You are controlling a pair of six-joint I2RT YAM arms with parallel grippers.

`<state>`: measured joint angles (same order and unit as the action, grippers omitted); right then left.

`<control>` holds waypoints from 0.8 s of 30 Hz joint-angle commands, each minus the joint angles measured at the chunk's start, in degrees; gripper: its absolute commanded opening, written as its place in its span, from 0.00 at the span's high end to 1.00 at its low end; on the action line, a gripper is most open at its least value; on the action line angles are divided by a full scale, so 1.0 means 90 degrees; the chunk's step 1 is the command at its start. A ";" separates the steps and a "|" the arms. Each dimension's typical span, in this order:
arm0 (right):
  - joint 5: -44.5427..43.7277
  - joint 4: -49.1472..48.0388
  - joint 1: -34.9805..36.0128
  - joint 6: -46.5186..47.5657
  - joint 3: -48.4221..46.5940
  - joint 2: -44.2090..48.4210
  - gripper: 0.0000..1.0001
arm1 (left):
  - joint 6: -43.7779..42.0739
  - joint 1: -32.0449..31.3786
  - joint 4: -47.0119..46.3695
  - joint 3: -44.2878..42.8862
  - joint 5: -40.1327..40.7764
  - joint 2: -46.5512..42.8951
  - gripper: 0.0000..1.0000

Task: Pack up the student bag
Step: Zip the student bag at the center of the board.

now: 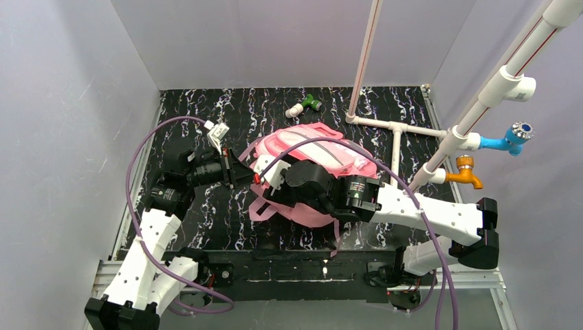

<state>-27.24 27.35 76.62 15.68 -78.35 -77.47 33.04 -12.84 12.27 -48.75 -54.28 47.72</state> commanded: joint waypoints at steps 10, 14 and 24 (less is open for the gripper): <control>-0.0786 -0.0069 0.0018 0.1078 0.0194 0.0227 0.99 | 0.0124 -0.0497 -0.0312 -0.0913 -0.0129 -0.0072 1.00; -0.0478 0.0007 -0.0139 0.1375 0.0661 0.0908 0.99 | 0.0004 -0.0490 0.0079 -0.1042 0.0228 0.0185 1.00; 0.0648 0.0215 -0.0597 0.1224 0.1007 0.2097 0.99 | -0.0054 -0.0078 0.0188 -0.1114 0.0467 0.0476 1.00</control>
<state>-19.66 26.22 73.34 25.65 -70.43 -63.72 34.06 -17.34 14.90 -55.75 -51.79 52.51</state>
